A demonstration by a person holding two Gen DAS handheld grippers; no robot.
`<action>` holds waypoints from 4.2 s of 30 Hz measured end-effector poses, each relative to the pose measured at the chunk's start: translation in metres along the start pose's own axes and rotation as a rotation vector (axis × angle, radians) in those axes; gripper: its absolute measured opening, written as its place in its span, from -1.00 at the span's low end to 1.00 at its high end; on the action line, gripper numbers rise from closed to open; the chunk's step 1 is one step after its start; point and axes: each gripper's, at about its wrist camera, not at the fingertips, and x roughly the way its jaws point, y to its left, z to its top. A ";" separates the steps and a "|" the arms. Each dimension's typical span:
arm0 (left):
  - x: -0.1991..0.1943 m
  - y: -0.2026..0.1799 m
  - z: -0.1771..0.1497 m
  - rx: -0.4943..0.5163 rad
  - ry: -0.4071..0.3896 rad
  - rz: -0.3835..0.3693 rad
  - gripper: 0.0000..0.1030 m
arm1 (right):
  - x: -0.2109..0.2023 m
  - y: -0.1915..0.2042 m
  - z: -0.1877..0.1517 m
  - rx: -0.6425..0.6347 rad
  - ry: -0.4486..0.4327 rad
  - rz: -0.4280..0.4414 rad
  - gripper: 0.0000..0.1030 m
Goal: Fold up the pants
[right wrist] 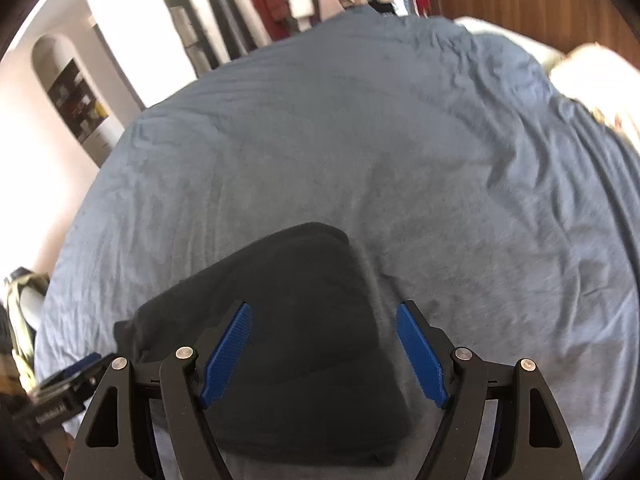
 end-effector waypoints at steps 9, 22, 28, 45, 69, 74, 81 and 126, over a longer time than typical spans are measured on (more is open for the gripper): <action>0.033 0.002 0.001 -0.004 0.045 0.019 0.69 | 0.041 -0.015 -0.010 0.015 0.100 -0.007 0.47; 0.068 0.017 -0.003 -0.105 0.108 -0.090 0.77 | 0.073 -0.013 -0.020 -0.054 0.154 -0.056 0.46; 0.071 0.014 -0.002 -0.111 0.115 -0.134 0.41 | 0.083 -0.018 -0.024 0.003 0.185 -0.012 0.21; 0.016 -0.002 0.007 -0.050 0.043 -0.163 -0.31 | 0.030 -0.008 -0.009 0.015 0.100 -0.007 -0.41; -0.122 0.103 0.004 -0.090 -0.161 -0.088 -0.32 | -0.050 0.117 -0.006 -0.156 -0.054 0.096 -0.47; -0.134 0.153 -0.006 -0.121 -0.161 -0.032 -0.32 | -0.040 0.167 -0.023 -0.178 -0.032 0.142 -0.47; -0.122 0.218 -0.023 -0.177 -0.129 0.025 -0.32 | -0.005 0.229 -0.052 -0.259 0.013 0.170 -0.47; -0.104 0.211 -0.073 0.000 -0.121 0.151 0.10 | -0.006 0.245 -0.118 -0.335 0.047 -0.079 0.02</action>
